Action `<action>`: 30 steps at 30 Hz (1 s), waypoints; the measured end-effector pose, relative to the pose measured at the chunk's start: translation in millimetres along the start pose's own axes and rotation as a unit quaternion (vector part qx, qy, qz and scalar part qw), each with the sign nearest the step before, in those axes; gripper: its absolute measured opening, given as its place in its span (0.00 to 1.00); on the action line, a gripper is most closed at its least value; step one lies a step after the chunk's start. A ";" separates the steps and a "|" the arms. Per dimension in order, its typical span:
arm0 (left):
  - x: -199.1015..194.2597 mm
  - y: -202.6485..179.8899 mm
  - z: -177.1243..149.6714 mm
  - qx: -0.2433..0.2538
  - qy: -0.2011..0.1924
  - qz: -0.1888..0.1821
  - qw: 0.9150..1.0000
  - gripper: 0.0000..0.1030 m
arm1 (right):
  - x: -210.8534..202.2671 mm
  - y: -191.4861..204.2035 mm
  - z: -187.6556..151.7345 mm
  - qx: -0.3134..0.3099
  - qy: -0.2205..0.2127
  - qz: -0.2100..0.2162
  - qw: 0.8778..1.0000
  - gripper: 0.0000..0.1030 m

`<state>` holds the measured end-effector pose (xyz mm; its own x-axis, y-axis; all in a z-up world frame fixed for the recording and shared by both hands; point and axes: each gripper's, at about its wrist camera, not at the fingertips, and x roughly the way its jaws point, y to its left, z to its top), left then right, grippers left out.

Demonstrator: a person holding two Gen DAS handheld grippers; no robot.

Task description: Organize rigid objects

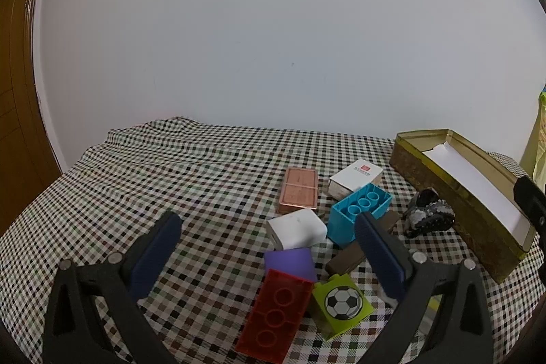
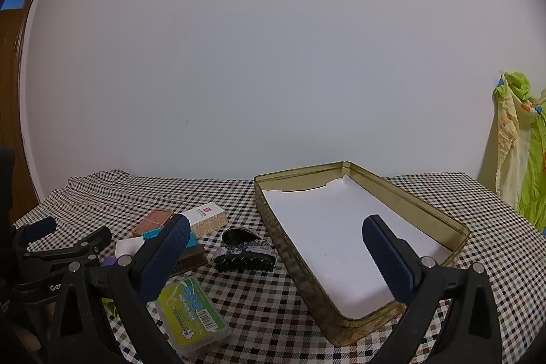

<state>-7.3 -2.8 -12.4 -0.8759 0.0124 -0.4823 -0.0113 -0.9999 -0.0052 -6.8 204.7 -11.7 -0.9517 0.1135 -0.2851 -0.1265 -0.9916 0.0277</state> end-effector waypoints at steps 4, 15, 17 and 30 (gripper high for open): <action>0.2 0.2 0.1 0.000 0.001 0.001 1.000 1.00 | 1.6 -0.9 0.7 0.002 0.001 0.002 1.000 0.99; -0.1 -2.1 -1.3 0.009 0.015 0.008 1.000 1.00 | 3.9 -1.4 1.8 -0.001 0.005 0.011 1.000 0.99; 0.3 -1.9 -1.3 0.009 0.018 0.012 1.000 1.00 | 4.4 -1.6 1.8 0.000 0.006 0.011 1.000 0.99; 1.7 -1.3 -2.9 0.029 0.032 0.023 0.999 0.99 | 4.0 -2.3 -1.3 -0.001 0.030 0.030 0.999 0.99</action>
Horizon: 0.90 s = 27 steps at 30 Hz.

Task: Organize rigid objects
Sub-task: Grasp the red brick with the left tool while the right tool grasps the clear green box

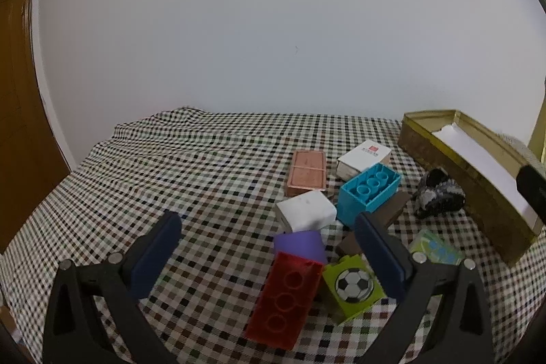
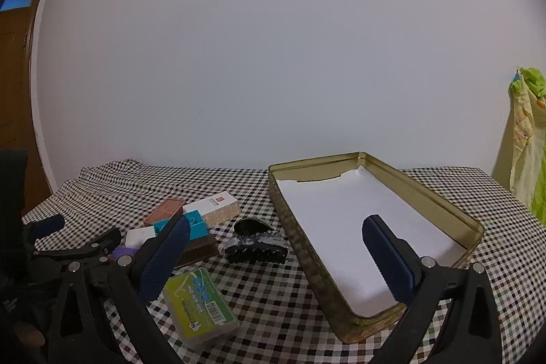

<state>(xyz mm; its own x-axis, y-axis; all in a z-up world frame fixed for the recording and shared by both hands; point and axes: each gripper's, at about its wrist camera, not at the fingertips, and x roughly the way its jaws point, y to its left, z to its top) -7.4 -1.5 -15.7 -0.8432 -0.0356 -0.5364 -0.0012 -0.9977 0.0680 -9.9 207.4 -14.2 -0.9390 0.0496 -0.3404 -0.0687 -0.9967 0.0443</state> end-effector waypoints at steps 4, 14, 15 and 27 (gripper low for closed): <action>-5.1 5.4 -6.7 0.028 0.013 -0.003 1.000 1.00 | 6.9 1.1 -0.9 -0.001 0.017 0.015 1.000 0.99; -8.8 60.9 -16.8 -0.043 0.081 0.015 0.996 0.95 | 34.8 25.1 -15.3 -0.029 0.101 0.078 0.991 0.88; -7.8 61.0 -17.7 -0.044 0.088 0.005 0.995 0.93 | 38.7 29.4 -17.9 -0.039 0.111 0.077 0.990 0.88; 9.9 19.6 -21.4 0.013 0.126 -0.046 0.991 0.93 | 63.9 57.1 -37.1 -0.104 0.217 0.120 0.963 0.87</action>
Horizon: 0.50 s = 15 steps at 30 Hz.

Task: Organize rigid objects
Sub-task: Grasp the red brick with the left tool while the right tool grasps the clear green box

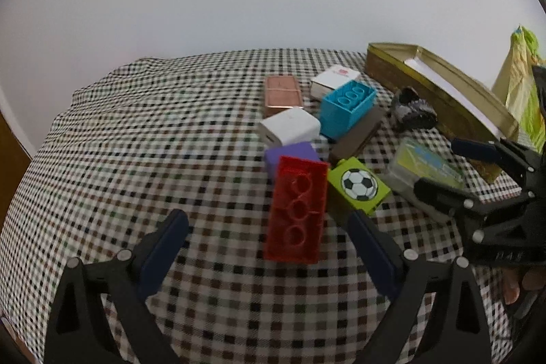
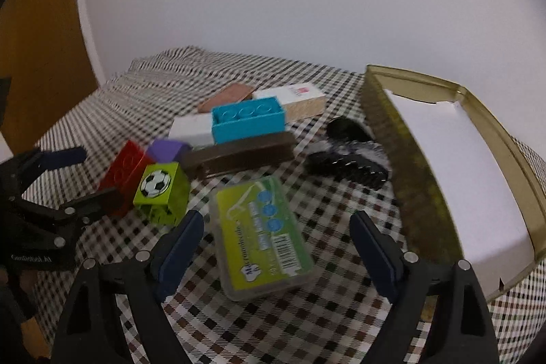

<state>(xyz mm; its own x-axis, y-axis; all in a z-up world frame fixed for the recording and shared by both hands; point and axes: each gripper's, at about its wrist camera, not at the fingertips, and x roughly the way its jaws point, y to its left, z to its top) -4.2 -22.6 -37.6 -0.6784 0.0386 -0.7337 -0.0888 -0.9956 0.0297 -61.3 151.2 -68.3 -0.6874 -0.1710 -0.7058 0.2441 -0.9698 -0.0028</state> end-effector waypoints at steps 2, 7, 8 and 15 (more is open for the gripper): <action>6.8 -3.5 2.7 0.008 0.005 0.018 1.000 0.87 | 4.3 1.0 -1.5 -0.003 0.015 -0.003 1.000 0.86; 23.1 1.1 1.0 -0.008 0.042 -0.005 0.999 0.72 | 13.3 -7.5 -4.5 0.010 0.046 0.010 0.999 0.62; 23.8 2.1 0.6 -0.013 0.041 -0.007 0.999 0.72 | 12.9 -7.0 -5.2 0.009 0.047 0.009 0.999 0.61; 20.9 10.5 2.0 -0.034 0.031 -0.021 0.999 0.29 | 5.8 -16.1 -8.2 0.026 0.034 0.023 0.999 0.56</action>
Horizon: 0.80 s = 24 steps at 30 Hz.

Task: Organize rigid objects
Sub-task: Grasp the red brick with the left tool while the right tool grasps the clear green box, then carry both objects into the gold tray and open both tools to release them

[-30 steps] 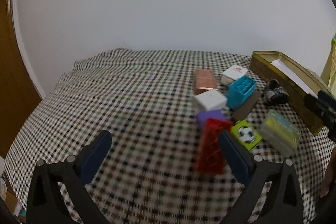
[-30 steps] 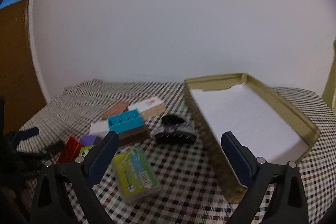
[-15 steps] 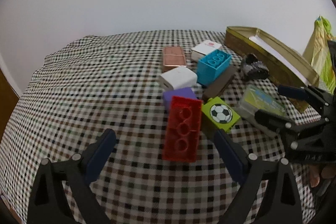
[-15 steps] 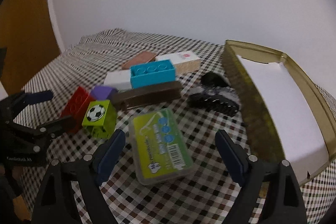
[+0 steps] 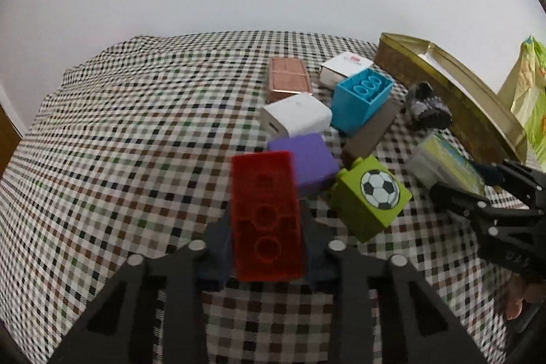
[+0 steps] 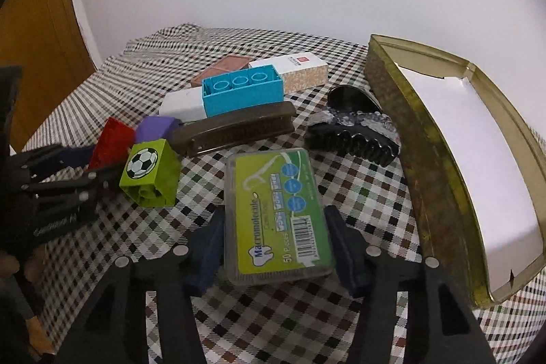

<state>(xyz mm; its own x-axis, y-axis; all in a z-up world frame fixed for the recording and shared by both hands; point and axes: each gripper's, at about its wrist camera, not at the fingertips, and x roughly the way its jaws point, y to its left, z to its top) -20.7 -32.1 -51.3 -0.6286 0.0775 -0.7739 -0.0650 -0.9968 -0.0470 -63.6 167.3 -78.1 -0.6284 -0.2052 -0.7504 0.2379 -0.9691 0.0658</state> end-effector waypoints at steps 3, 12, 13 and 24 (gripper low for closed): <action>-3.2 2.1 -0.1 -0.012 -0.008 -0.012 1.000 0.29 | -8.2 -4.3 1.7 0.012 -0.021 0.011 1.000 0.55; -33.7 -8.3 13.1 0.002 -0.082 0.005 0.997 0.29 | -48.4 -18.5 10.5 0.064 -0.123 0.057 0.989 0.55; -37.9 -14.2 17.4 0.009 -0.091 0.001 0.996 0.29 | -53.9 -20.6 10.8 0.068 -0.137 0.057 0.987 0.55; -47.8 -95.1 50.2 0.071 -0.140 -0.069 0.985 0.29 | -89.2 -94.6 6.4 0.124 -0.217 -0.045 0.967 0.55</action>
<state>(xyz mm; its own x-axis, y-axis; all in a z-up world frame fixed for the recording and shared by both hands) -23.4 60.0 21.8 -0.7941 0.2340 -0.5609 -0.2592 -0.9652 -0.0356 -34.8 276.4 -13.2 -0.9027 -0.1040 -0.4176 0.0159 -0.9778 0.2091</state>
